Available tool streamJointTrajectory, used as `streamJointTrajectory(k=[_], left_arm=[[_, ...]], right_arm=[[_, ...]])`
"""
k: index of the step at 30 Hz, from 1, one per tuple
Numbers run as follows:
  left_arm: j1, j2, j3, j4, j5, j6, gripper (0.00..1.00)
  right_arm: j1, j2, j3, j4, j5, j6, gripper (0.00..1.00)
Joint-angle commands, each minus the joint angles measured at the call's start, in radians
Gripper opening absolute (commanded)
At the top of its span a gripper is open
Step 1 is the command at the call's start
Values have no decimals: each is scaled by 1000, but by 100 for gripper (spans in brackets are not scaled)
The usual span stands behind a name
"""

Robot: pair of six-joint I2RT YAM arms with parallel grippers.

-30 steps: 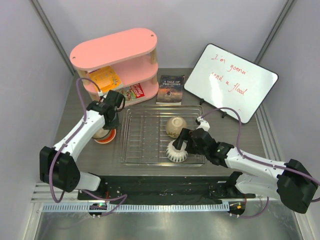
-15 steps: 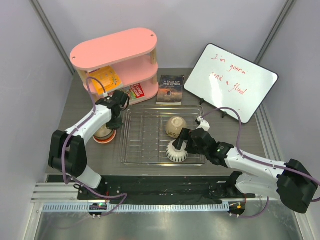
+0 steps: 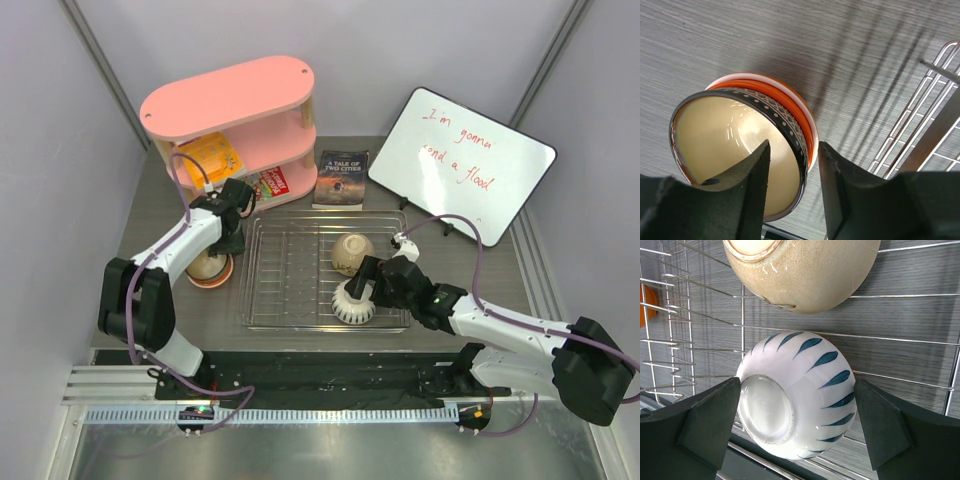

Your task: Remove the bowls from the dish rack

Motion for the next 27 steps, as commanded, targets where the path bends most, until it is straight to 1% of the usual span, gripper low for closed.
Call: streamJointTrajectory(k=[1,4,9,11,13,14,16,19,20,22,23,27], left_arm=[[5,-24,0,17,-18,-3,48],[5,-68,6,8,-15,-12,53],[4,-197,69,-32,5,-22,56],[4,-247,97,-53,40,-28,56],[4,-281,126,-43,101,-20,57],[-1,-295,134,-35,162,-20,57],[-16,-323,157,-21,203,-22,57],[-77,-305,196,-18,289,-25,58],[-131,-292,204,-14,319,-23,60],[-201,-259,212,8,318,-23,64],[-268,-249,210,17,316,-28,66],[-390,-196,166,138,396,-61,69]], right_arm=[[-7,10,2,-25,14,1,100],[-7,7,5,-26,11,-1,100],[-7,-8,18,-29,3,-5,100],[-8,-13,34,-36,-1,-8,100],[-8,-27,56,-54,0,-10,100],[-7,-33,62,-62,0,-12,100],[-7,-53,83,-85,11,-10,100],[-7,-83,96,-109,20,-10,100],[-7,-90,97,-115,21,-10,100],[-7,-102,102,-126,25,-7,100],[-7,-114,105,-134,38,-8,100],[-5,-165,125,-219,93,-13,100]])
